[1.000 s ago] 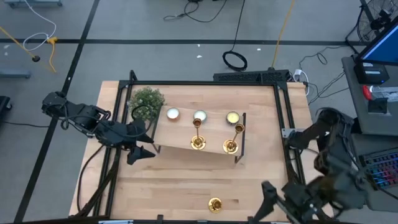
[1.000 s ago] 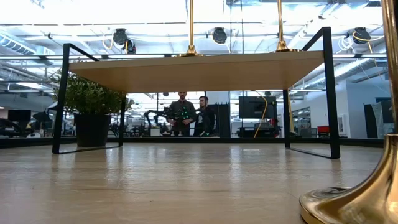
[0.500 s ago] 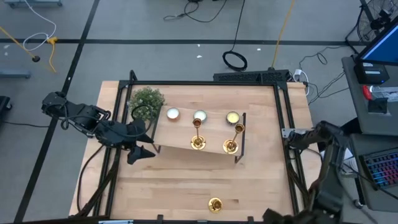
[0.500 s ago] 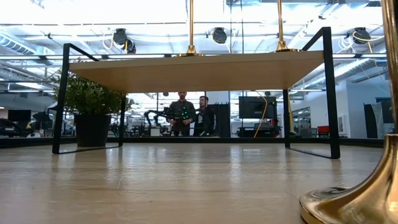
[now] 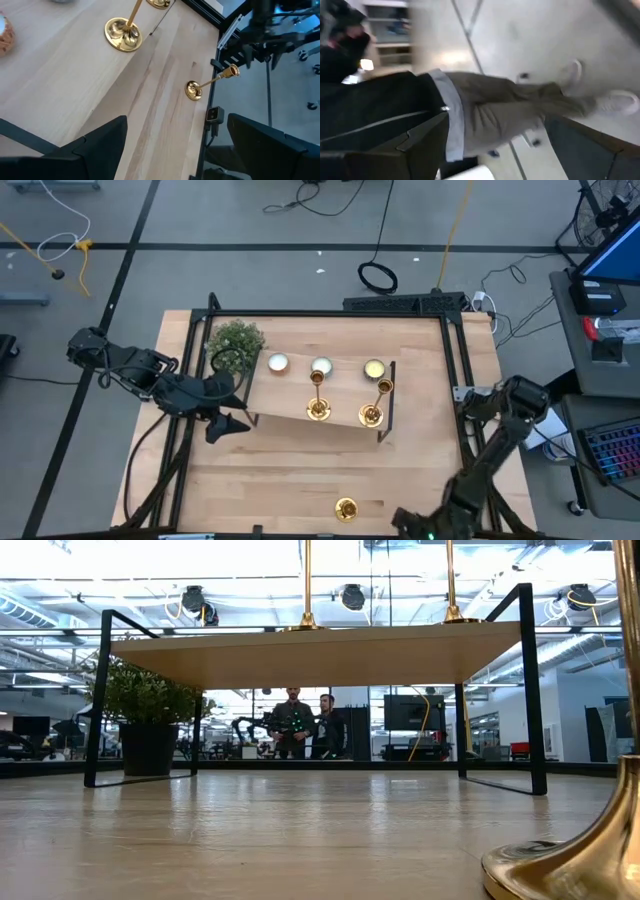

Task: Pick & Place candle stick holders
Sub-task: Put the gold candle holder on the shelf

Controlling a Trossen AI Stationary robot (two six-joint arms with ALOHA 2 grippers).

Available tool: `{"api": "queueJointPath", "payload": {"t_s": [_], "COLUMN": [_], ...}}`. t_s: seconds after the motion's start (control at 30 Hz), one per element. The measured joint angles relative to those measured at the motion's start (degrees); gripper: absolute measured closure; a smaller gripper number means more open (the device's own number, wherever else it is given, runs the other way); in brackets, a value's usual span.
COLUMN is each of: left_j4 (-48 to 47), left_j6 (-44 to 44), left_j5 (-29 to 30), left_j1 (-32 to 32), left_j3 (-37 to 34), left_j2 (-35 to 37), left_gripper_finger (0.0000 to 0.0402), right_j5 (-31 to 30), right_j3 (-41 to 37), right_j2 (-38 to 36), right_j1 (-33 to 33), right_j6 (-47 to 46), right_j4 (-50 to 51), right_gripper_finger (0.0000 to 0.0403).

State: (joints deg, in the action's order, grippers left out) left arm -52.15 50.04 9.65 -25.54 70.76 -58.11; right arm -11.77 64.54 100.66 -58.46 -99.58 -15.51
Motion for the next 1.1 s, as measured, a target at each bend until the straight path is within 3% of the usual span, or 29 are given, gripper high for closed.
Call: {"api": "queueJointPath", "payload": {"t_s": [0.1,0.27,0.63,0.87,1.1], "left_j4": [-0.6,-1.4,-1.3,-1.6,-1.7], "left_j6": [0.2,1.1,1.2,1.3,2.0], "left_j5": [1.1,2.7,6.5,6.9,6.9], "left_j1": [0.0,0.0,0.0,0.0,0.0], "left_j3": [0.0,0.0,0.0,0.0,0.0], "left_j2": [0.0,0.0,0.0,0.0,0.0], "left_gripper_finger": [0.0050,0.0050,0.0050,0.0050,0.0050], "right_j5": [-0.2,-0.1,-0.8,-5.0,-4.5], "right_j3": [-7.1,-13.5,-14.3,-14.3,-14.3], "right_j2": [0.0,0.0,0.0,0.0,0.0], "right_j1": [2.2,6.1,11.3,13.8,15.7], "right_j6": [2.5,8.8,42.7,48.8,50.9], "right_j4": [-9.5,-12.2,-13.0,-13.0,-14.7], "right_gripper_finger": [0.0078,0.0078,0.0102,0.0149,0.0180]}}
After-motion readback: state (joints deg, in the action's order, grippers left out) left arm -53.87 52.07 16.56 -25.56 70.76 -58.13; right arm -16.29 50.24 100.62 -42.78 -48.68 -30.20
